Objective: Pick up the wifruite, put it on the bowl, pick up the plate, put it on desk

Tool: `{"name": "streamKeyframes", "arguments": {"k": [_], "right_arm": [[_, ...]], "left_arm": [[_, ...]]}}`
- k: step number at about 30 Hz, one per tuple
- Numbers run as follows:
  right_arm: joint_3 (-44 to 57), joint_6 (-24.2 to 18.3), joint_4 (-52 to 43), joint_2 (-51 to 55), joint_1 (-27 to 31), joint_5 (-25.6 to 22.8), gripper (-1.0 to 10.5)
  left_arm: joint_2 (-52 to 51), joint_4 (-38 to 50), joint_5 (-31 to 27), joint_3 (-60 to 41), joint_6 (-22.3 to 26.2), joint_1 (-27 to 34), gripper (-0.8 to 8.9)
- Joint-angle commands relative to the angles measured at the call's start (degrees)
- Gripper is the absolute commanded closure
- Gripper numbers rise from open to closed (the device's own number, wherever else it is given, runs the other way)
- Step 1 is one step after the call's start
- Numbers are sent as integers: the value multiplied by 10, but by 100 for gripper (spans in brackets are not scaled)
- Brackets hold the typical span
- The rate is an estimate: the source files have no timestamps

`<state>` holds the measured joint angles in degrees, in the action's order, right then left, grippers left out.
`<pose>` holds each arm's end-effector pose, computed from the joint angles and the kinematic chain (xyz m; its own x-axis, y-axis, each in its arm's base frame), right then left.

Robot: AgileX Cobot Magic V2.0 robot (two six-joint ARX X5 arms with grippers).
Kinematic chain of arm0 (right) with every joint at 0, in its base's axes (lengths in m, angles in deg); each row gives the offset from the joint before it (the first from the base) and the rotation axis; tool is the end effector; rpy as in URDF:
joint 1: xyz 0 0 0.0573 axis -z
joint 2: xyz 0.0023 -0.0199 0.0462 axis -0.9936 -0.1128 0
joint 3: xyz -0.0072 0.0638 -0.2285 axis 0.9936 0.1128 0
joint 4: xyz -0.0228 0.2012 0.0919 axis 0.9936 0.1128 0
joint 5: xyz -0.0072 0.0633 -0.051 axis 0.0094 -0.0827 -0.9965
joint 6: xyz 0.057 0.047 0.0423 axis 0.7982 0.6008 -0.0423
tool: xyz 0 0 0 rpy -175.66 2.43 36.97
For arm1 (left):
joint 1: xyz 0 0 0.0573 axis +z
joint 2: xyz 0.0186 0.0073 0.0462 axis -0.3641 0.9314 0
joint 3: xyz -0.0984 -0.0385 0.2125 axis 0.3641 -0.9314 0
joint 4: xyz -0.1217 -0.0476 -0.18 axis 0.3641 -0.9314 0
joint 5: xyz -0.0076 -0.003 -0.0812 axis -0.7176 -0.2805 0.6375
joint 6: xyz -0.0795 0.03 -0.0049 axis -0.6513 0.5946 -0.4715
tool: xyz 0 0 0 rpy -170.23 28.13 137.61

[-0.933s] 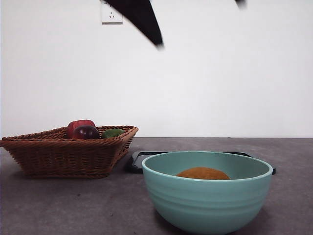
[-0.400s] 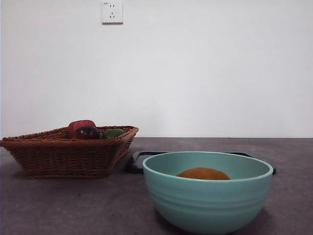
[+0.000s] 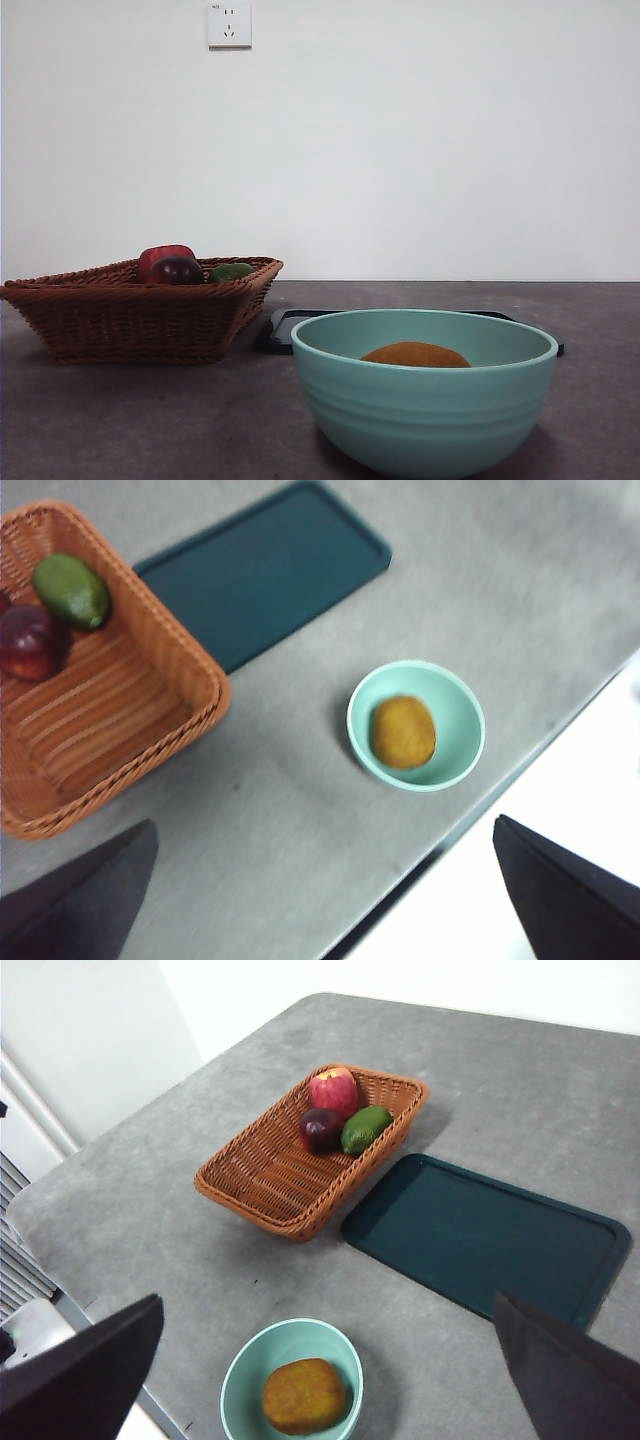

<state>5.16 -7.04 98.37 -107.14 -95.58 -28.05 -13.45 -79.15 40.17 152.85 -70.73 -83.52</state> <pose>0.0886 0.0573 0.3283 0.6424 0.6695 -0.3728 -0.6256 0.7392 0.2495 0.0783 -0.1161 0.3363 0.5221 -0.5402 -0.6600 0.6634 0.7436 -0.0838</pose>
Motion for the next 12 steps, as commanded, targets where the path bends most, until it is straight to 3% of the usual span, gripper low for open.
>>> {"name": "streamKeyframes", "arguments": {"k": [1,12], "right_arm": [[-9,1,6,-4,-2,1,395],[-8,1,27,-4,-2,1,395]], "left_arm": [[-51,53,-3,-52,-4,-7,219],[-219,145,-3,-211,-10,-7,219]]}}
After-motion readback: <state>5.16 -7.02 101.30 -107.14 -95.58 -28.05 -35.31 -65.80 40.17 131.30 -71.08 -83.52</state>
